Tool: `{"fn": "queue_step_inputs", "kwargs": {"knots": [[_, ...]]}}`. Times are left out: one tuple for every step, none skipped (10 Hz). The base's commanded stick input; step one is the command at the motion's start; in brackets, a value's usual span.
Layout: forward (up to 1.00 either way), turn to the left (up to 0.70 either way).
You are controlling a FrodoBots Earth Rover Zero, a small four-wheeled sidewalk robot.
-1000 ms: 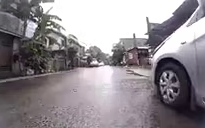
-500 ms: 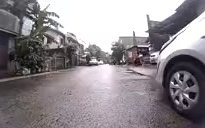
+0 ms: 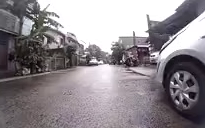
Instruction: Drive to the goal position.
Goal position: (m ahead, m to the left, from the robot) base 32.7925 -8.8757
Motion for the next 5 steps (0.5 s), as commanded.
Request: {"fn": "queue_step_inputs", "kwargs": {"knots": [[1.0, 0.0], [1.0, 0.0], [1.0, 0.0], [1.0, 0.0], [1.0, 0.0]]}}
